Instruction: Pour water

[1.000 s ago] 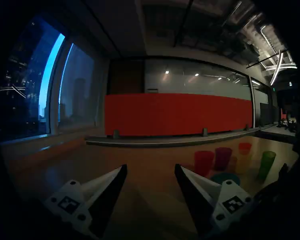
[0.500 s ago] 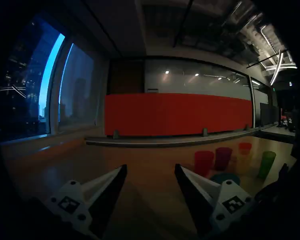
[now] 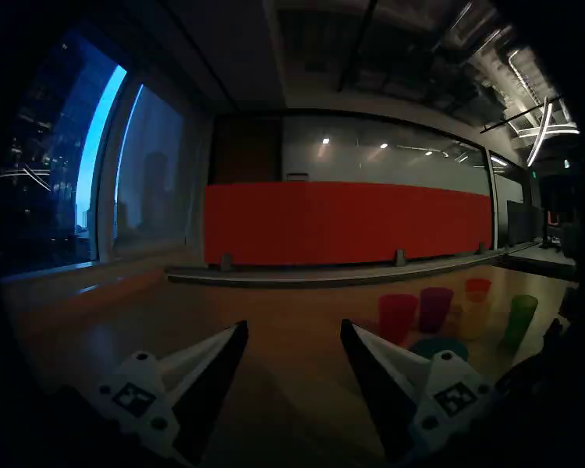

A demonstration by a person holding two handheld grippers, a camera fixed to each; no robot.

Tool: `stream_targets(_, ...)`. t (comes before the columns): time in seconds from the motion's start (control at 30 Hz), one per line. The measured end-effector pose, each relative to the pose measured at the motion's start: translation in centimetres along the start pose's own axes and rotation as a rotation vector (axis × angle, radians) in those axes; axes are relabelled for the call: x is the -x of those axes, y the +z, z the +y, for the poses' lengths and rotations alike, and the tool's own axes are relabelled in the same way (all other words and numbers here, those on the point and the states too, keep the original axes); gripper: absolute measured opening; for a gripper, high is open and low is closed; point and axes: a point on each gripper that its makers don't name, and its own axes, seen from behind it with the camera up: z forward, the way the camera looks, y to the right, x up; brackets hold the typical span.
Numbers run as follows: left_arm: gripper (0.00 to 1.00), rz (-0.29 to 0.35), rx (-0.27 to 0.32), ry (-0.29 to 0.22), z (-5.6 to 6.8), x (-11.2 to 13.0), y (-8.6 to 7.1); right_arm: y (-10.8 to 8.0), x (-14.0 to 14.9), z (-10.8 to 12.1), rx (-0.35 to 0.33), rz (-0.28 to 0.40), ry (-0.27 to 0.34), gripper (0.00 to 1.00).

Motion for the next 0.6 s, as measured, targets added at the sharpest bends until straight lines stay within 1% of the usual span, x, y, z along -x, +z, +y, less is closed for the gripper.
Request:
stream_targets(0.23, 0.88, 0.0, 0.0, 0.0, 0.0, 0.0, -0.1, 0.3, 1.8, -0.3, -0.009, -0.014, -0.008, 0.99)
stream_targets(0.37, 0.88, 0.0, 0.0, 0.0, 0.0, 0.0, 0.0, 0.4, 2.8, 0.2, 0.004, -0.028, -0.006, 0.99)
stream_targets(0.6, 0.88, 0.0, 0.0, 0.0, 0.1, 0.0, 0.0, 0.4, 3.9, 1.3, 0.017, -0.032, 0.017, 0.99)
